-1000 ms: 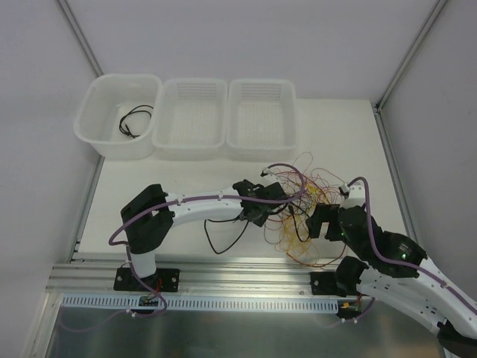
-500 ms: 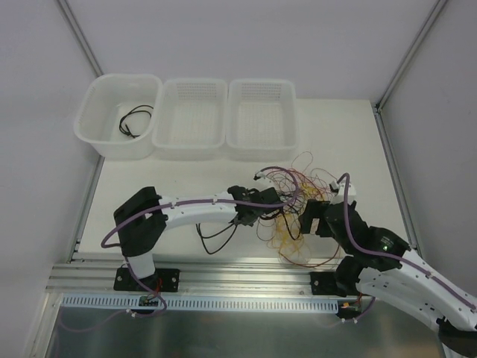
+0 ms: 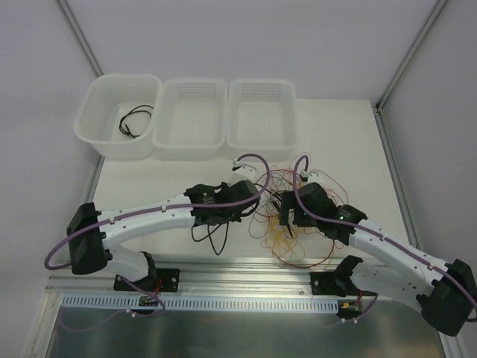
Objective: Untangle the cables
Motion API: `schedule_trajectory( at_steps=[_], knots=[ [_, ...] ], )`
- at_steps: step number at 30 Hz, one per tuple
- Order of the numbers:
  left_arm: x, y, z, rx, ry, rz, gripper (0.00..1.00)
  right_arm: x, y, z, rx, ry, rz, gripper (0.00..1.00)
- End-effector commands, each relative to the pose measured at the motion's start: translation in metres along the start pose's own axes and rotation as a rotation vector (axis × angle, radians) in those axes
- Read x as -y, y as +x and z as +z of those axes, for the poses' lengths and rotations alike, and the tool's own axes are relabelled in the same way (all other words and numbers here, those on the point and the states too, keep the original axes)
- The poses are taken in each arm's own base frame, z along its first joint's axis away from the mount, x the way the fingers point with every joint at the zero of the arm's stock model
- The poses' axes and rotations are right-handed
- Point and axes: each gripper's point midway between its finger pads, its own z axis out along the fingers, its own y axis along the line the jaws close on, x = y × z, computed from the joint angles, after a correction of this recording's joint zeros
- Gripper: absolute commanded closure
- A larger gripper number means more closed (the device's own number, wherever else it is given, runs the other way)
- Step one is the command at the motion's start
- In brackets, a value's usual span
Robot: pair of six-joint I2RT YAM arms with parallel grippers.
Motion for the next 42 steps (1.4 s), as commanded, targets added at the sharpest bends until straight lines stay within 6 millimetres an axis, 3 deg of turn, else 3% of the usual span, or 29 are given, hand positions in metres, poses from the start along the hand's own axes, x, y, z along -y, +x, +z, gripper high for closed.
schedule_trajectory(
  at_steps=[1,6,12,14,18,22,25,29,35,42],
  knots=[
    [-0.016,-0.011,-0.023,0.072,0.01,-0.065,1.0,0.002,0.001,0.011,-0.003,-0.018,0.084,0.02],
    [-0.056,-0.032,-0.059,0.193,0.042,-0.224,1.0,0.052,0.019,0.015,-0.05,0.131,0.227,0.04],
    [-0.11,-0.057,-0.114,0.397,0.054,-0.38,1.0,0.094,0.044,0.01,-0.093,0.24,0.416,0.04],
    [-0.123,-0.062,-0.13,0.454,0.056,-0.395,1.0,0.098,0.042,0.006,-0.089,0.249,0.431,0.05],
    [-0.139,-0.063,-0.136,0.48,0.006,-0.41,1.0,0.101,0.018,-0.013,-0.021,0.265,0.388,0.05],
    [-0.131,-0.061,-0.122,0.426,-0.004,-0.38,1.0,0.074,-0.027,-0.041,0.083,0.112,0.271,0.05],
    [-0.12,-0.061,-0.106,0.371,-0.004,-0.362,1.0,0.044,-0.046,-0.061,0.11,-0.039,0.177,0.05],
    [-0.106,-0.061,-0.096,0.322,0.025,-0.347,1.0,0.013,-0.055,-0.073,0.088,-0.163,0.127,0.08],
    [-0.1,-0.055,-0.086,0.283,0.031,-0.347,1.0,-0.015,-0.07,-0.058,0.082,-0.19,0.147,0.12],
    [-0.102,-0.05,-0.088,0.287,0.038,-0.358,1.0,-0.035,-0.087,-0.015,0.058,-0.111,0.183,0.14]
  ],
)
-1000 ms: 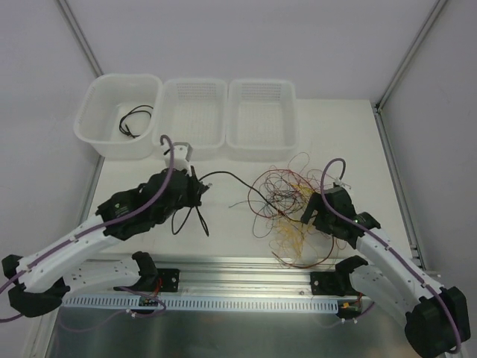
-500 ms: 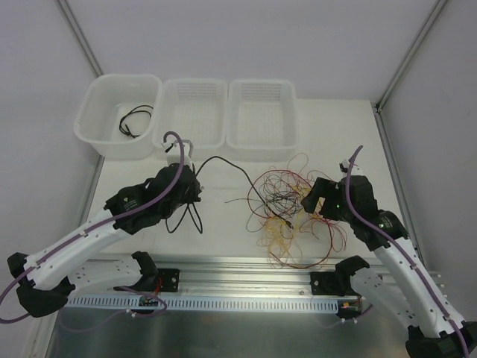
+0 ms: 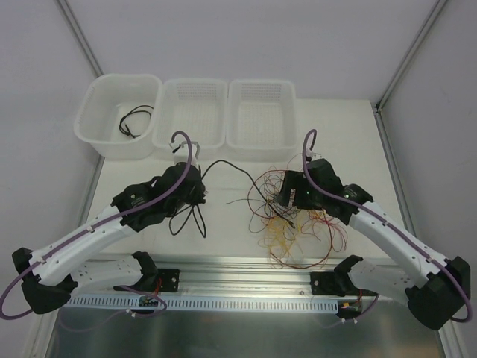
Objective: Untangle the cables
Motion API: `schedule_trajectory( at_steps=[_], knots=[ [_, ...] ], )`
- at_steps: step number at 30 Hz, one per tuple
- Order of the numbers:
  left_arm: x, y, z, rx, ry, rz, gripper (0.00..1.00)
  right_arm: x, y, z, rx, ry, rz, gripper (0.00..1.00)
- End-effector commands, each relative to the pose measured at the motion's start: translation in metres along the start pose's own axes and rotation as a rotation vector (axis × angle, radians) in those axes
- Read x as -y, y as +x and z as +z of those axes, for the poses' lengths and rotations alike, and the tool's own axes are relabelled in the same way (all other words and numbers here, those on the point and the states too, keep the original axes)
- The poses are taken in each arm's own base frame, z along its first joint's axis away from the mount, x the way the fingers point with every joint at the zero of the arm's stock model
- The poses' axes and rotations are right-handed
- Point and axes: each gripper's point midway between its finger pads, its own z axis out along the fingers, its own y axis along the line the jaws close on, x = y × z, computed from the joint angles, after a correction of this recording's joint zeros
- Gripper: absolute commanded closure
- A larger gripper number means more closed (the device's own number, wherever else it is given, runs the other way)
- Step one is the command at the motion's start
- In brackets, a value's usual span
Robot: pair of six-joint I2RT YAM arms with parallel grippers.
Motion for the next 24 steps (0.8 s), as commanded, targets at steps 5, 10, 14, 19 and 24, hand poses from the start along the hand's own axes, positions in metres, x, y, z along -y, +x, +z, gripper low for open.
schedule_trajectory(
  at_steps=[5,10,14,19,24],
  knots=[
    [-0.002,-0.007,-0.008,0.035,0.019,-0.045,1.0,-0.023,-0.034,0.037,0.069,0.056,0.105,0.17],
    [-0.004,-0.007,-0.01,0.042,0.017,-0.047,1.0,-0.027,-0.024,0.067,0.004,0.096,0.115,0.19],
    [-0.006,-0.007,-0.01,0.047,0.011,-0.046,1.0,-0.018,-0.001,0.093,-0.075,0.151,0.101,0.21],
    [-0.013,-0.009,-0.012,0.067,-0.009,-0.045,1.0,0.009,0.021,0.108,-0.117,0.236,0.114,0.35],
    [-0.025,-0.012,-0.016,0.1,-0.041,-0.037,1.0,0.029,0.03,0.103,-0.114,0.243,0.106,0.62]
  ],
)
